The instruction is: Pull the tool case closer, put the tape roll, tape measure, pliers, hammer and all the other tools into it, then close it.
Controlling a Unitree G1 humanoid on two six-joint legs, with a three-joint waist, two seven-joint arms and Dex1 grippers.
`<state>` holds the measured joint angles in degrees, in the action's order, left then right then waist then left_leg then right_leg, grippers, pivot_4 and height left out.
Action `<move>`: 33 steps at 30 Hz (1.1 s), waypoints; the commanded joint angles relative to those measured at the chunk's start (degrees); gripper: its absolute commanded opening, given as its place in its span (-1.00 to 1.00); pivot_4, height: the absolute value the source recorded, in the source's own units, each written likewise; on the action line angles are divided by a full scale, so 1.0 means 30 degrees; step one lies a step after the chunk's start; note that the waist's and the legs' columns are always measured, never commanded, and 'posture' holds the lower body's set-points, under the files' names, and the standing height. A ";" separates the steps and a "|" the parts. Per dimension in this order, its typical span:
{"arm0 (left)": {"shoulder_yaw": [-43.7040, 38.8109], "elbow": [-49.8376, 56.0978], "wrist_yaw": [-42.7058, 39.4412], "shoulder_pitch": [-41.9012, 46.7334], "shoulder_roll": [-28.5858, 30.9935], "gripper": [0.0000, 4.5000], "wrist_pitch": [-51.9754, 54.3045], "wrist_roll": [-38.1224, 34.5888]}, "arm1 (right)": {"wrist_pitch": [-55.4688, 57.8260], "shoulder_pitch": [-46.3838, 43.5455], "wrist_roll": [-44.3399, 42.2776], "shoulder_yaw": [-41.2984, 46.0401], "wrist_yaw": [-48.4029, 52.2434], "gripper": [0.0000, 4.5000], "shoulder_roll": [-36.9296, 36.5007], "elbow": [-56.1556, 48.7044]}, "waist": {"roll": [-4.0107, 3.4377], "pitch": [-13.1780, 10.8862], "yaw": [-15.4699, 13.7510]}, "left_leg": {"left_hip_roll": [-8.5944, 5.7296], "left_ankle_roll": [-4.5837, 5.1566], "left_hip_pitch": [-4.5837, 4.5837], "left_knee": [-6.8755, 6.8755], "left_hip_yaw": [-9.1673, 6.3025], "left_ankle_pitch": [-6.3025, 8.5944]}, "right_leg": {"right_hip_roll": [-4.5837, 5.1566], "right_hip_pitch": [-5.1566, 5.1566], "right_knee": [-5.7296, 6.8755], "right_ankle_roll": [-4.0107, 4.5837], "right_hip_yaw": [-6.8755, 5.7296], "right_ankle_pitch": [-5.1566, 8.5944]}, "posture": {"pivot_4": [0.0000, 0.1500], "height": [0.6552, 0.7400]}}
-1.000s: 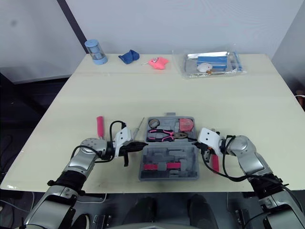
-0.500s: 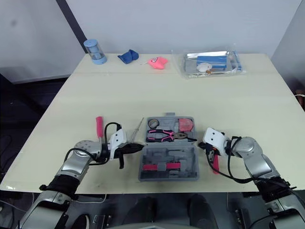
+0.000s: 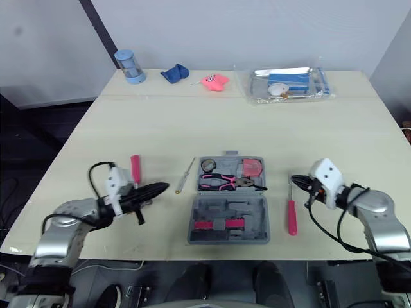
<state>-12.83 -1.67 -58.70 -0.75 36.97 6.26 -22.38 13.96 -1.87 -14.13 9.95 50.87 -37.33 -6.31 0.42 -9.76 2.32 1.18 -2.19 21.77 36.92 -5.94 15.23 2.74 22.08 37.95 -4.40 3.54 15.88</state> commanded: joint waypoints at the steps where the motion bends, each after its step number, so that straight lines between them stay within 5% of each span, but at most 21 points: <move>1: -0.3998 0.0491 0.0843 -0.2172 0.0276 -1.00 0.0256 -0.1939 | -0.1196 0.2459 -0.2018 0.3391 -0.0170 -0.96 0.0449 -0.0785 | 0.0001 0.0000 0.0008 | 0.0002 0.0000 -0.0001 -0.0014 -0.0001 0.0000 | 0.0000 0.0001 -0.0008 0.0003 -0.0001 0.0001 | 1.00 1.00; 3: -0.5200 0.0178 0.0978 -0.3177 0.0251 -1.00 0.0333 -0.2394 | -0.1676 0.3649 -0.2370 0.4254 -0.0108 -0.96 0.0556 -0.0686 | 0.0002 -0.0001 -0.0011 | 0.0003 0.0000 -0.0008 -0.0031 0.0008 0.0001 | 0.0005 0.0002 -0.0013 0.0004 0.0003 0.0003 | 1.00 1.00; 6: -0.6423 -0.0598 0.1151 -0.4327 0.0082 -0.61 -0.0082 -0.2495 | -0.2034 0.5009 -0.3120 0.5498 -0.0368 -1.00 0.1116 -0.0436 | 0.0001 -0.0001 -0.0007 | 0.0000 0.0000 -0.0023 -0.0029 0.0031 0.0001 | 0.0009 -0.0005 -0.0009 0.0002 0.0016 0.0003 | 1.00 1.00; 9: -0.7877 -0.1489 0.1830 -0.5743 -0.0407 0.06 -0.0404 -0.2606 | -0.3711 0.6937 -0.3561 0.7365 -0.0357 -0.63 0.1996 0.1059 | 0.0013 0.0006 -0.0002 | 0.0000 0.0000 -0.0038 -0.0024 0.0051 0.0001 | 0.0006 -0.0008 -0.0005 0.0002 0.0035 0.0005 | 1.00 1.00; 13: -0.8796 -0.2674 0.2491 -0.6319 -0.0798 0.94 -0.0418 -0.2853 | -0.5382 0.8145 -0.3845 0.8426 0.0024 0.29 0.2350 0.3068 | 0.0015 0.0004 -0.0024 | -0.0001 -0.0002 -0.0028 -0.0030 0.0063 0.0002 | 0.0009 -0.0008 -0.0034 0.0004 0.0041 0.0010 | 1.00 1.00; 16: -0.9138 -0.3533 0.2729 -0.6603 -0.0895 1.00 -0.0627 -0.2700 | -0.5900 0.8515 -0.4284 0.8871 0.0257 0.98 0.2430 0.4024 | 0.0016 0.0004 0.0036 | 0.0004 -0.0001 -0.0061 -0.0030 0.0088 0.0002 | 0.0005 -0.0009 -0.0015 0.0044 0.0062 0.0030 | 1.00 1.00; 25: -0.9034 -0.4234 0.2423 -0.7106 -0.0598 1.00 -0.1345 -0.2571 | -0.6590 0.8771 -0.4944 0.9197 0.0855 0.98 0.1982 0.5382 | 0.0035 0.0021 0.0015 | 0.0012 -0.0003 -0.0078 -0.0036 0.0140 0.0002 | 0.0003 -0.0009 -0.0010 0.0039 0.0106 0.0028 | 1.00 1.00; 33: -0.6024 0.1847 0.4525 -0.5092 -0.0671 1.00 0.1518 -0.2552 | -0.4004 0.8236 -0.7388 0.7628 0.3291 0.98 0.0901 0.1093 | 0.0026 0.0026 -0.0049 | 0.0014 -0.0004 -0.0075 -0.0018 0.0129 0.0001 | 0.0003 -0.0021 0.0002 -0.0003 0.0107 -0.0001 | 1.00 1.00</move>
<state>-31.89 0.05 -46.52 -16.24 34.47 8.73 -29.44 0.88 23.03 -34.18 32.91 59.81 -33.65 0.38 0.50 -9.68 2.17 1.22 -2.20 21.54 36.88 -5.55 15.23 2.75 22.02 37.97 -4.41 3.86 15.87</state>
